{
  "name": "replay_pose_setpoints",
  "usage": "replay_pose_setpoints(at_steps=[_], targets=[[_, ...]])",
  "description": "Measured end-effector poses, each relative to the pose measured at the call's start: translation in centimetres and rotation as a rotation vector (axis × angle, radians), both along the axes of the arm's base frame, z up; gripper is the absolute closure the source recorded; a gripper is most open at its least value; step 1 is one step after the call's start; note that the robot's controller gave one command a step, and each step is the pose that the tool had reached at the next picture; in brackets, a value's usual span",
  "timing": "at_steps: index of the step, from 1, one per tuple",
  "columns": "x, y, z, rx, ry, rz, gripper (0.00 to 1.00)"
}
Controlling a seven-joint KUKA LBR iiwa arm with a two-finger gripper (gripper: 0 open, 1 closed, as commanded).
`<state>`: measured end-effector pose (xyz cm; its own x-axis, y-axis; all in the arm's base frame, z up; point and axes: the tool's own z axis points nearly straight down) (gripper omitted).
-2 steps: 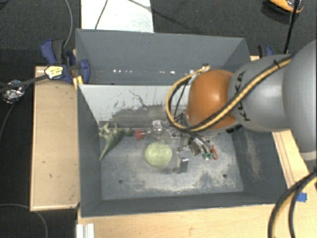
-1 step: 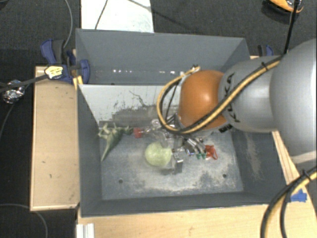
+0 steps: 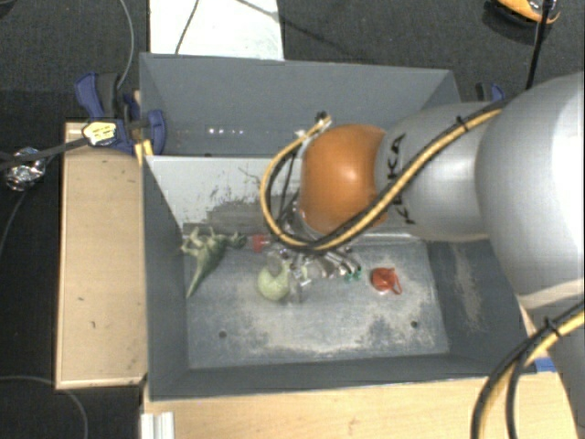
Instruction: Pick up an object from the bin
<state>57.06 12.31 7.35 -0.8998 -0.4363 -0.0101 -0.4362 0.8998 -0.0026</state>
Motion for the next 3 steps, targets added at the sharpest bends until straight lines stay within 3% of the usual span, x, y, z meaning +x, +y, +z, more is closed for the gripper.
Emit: replay_pose_setpoints(at_steps=[3], targets=[[1.0,0.2,-0.1,0.001,-0.001,0.046,1.00]])
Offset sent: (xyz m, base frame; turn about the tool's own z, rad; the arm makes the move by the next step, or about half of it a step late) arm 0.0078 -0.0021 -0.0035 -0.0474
